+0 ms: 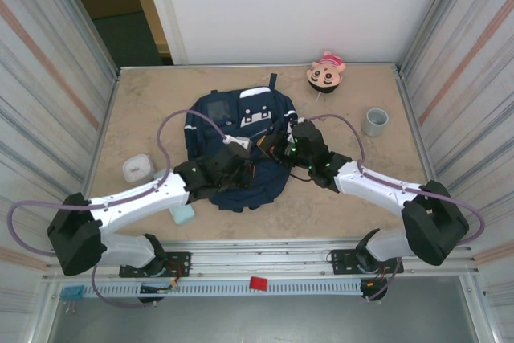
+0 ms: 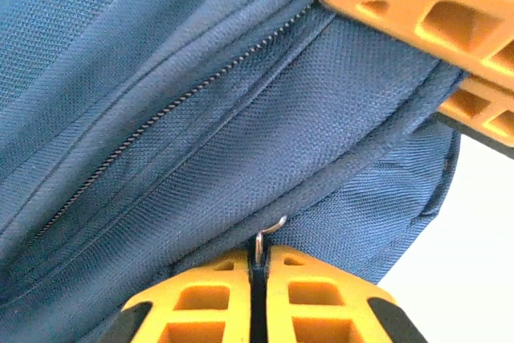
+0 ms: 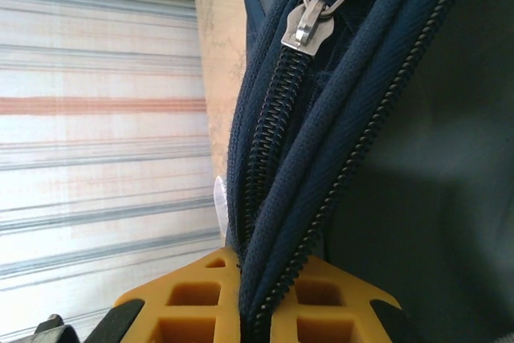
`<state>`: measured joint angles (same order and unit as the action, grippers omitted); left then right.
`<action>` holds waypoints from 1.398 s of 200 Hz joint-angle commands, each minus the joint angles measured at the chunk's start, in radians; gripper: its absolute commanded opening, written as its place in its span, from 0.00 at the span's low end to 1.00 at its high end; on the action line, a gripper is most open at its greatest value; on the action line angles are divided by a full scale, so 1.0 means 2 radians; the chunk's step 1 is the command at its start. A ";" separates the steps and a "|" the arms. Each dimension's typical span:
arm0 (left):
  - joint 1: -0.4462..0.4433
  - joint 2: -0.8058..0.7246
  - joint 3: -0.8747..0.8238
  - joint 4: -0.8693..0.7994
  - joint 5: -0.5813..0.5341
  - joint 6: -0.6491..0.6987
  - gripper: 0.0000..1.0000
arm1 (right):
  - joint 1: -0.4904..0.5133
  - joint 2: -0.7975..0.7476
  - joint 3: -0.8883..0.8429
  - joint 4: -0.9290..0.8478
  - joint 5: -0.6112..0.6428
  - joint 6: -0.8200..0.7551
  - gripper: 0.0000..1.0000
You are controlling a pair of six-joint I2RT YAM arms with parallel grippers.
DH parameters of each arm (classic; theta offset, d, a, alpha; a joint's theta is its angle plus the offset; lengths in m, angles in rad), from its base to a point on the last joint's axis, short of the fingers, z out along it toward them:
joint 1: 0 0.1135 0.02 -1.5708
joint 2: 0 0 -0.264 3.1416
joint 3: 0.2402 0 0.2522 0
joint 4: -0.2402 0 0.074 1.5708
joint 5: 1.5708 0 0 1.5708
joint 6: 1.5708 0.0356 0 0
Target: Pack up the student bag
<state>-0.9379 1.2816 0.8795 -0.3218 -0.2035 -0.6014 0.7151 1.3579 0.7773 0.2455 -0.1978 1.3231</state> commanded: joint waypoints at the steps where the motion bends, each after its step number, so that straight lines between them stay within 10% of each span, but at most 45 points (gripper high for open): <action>1: 0.012 -0.030 -0.027 -0.012 -0.043 -0.010 0.00 | -0.020 -0.030 0.016 0.003 -0.024 -0.023 0.00; 72: 0.046 -0.134 -0.117 0.024 -0.006 0.006 0.00 | -0.112 -0.075 0.007 -0.048 -0.071 -0.050 0.08; 110: 0.053 -0.129 -0.124 0.131 0.072 0.030 0.00 | -0.060 -0.082 -0.023 -0.030 -0.026 -0.018 0.45; 159: 0.052 -0.110 -0.109 0.153 0.101 0.039 0.00 | 0.018 -0.032 -0.033 0.039 0.050 0.027 0.54; 222: 0.063 -0.142 -0.114 0.070 0.038 0.030 0.00 | 0.002 -0.015 0.003 0.006 0.012 -0.022 0.03; 279: 0.198 -0.156 -0.141 0.057 0.082 0.057 0.00 | -0.082 -0.042 0.111 -0.140 -0.191 -0.150 0.00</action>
<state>-0.6376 0.9951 0.6117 -0.1810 -0.0433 -0.5404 0.6094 1.3270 0.8680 0.0967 -0.3717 1.1919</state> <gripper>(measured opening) 0.085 0.087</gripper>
